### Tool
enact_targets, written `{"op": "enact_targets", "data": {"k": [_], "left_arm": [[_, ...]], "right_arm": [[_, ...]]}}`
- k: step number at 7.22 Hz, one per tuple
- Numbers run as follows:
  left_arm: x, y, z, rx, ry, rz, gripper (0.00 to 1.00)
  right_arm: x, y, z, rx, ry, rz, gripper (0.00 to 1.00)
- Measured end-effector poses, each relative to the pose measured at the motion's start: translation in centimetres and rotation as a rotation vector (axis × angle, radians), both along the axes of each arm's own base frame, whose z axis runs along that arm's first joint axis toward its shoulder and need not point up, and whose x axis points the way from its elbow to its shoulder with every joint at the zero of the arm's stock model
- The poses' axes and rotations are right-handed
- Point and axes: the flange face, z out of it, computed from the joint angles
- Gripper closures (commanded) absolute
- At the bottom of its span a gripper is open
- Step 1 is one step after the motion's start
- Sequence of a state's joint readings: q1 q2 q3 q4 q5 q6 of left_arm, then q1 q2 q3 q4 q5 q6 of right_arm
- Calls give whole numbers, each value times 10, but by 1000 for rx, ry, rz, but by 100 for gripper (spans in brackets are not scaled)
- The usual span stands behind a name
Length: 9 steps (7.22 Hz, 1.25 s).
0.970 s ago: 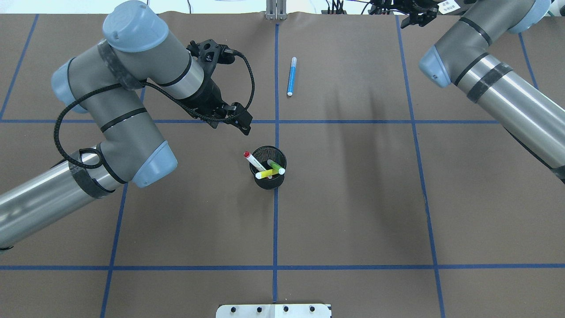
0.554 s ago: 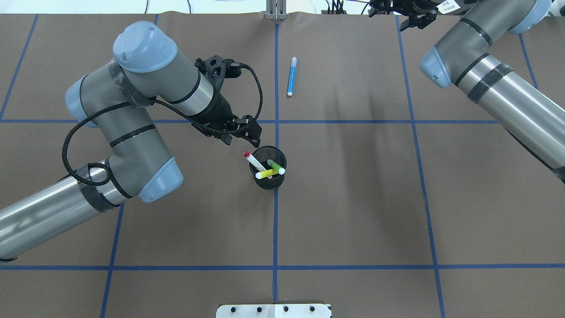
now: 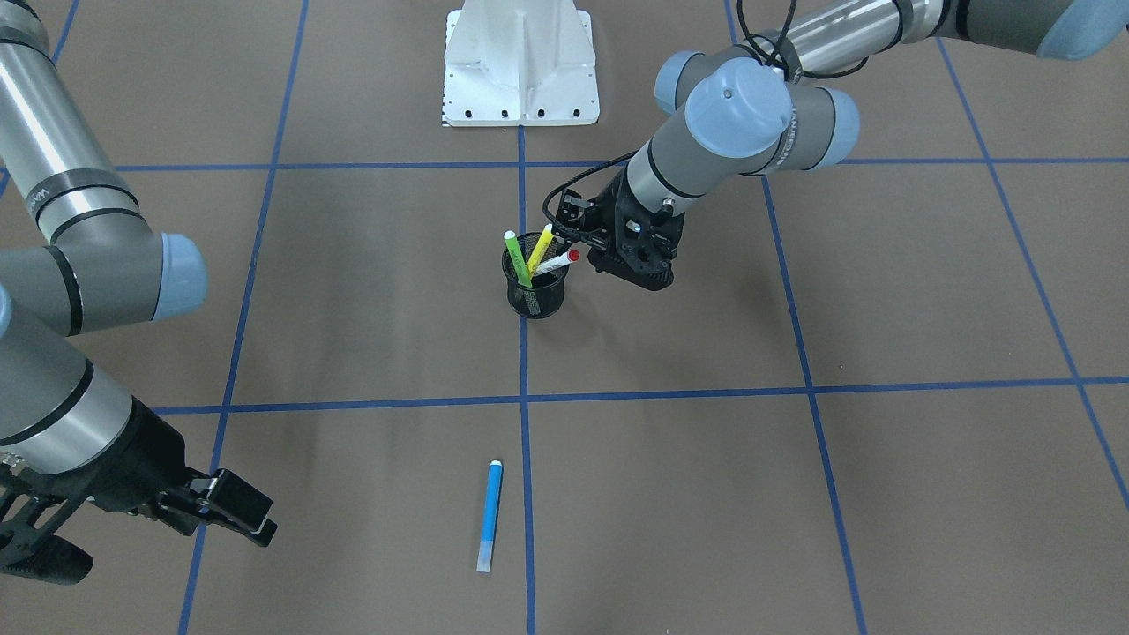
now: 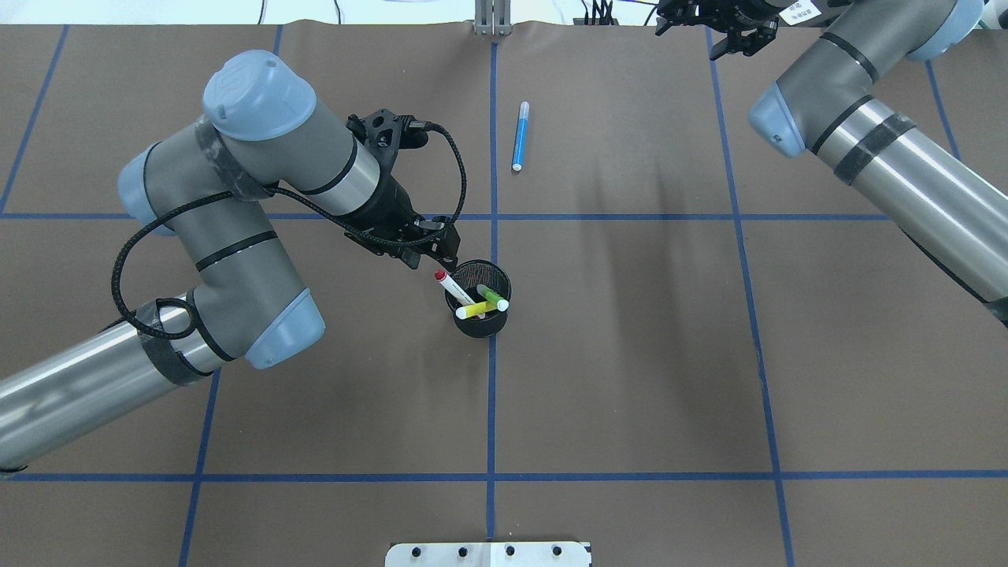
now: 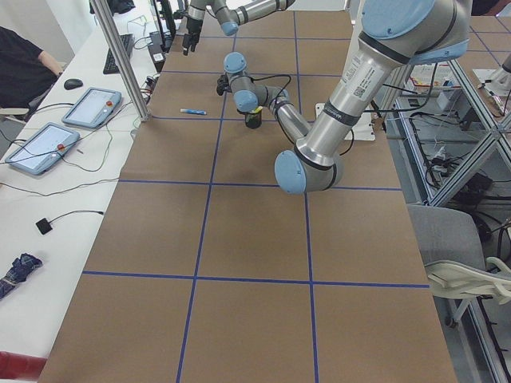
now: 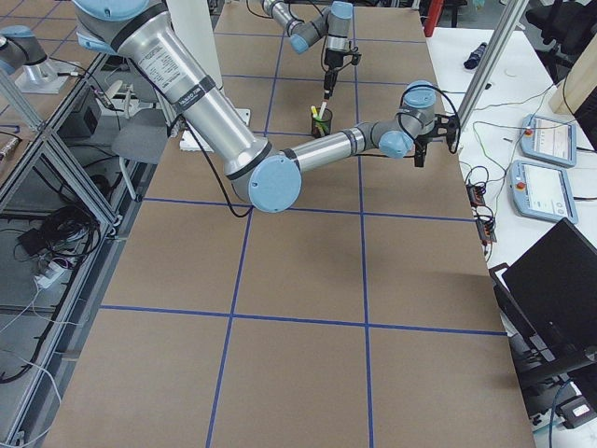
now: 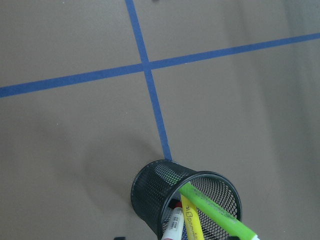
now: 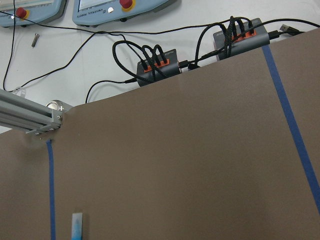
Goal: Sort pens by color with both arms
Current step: 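Lower the left gripper into the cup and grasp the red-capped marker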
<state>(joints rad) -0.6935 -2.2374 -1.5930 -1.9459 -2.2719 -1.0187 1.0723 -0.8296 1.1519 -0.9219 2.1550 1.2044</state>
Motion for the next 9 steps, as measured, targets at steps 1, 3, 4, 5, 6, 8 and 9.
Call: {"op": "enact_targets", "data": {"k": [1,3,4,5,6,8,9], "left_arm": [[0,0,1,-2,-1,0,39],[1,0,2,-3,-3,0,43],[1,-1,3,-4,-5,0,46],[2,1,5,-4,-4,2,46],[4,4,6,-3,-2,7,46],[10,10,6,-2,0,18,46],[14,13,6,-1,0,25,47]], "right_arm": [[0,0,0,1,0,-1,0],[0,0,0,2,0,-1,0],[1,1,-1,4,-2,-1,0],[1,2,-3,6,-3,0,0],[1,2,-3,6,-3,0,0],[1,2,-4,7,-4,0,0],[1,2,-4,8,-4,0,0]]}}
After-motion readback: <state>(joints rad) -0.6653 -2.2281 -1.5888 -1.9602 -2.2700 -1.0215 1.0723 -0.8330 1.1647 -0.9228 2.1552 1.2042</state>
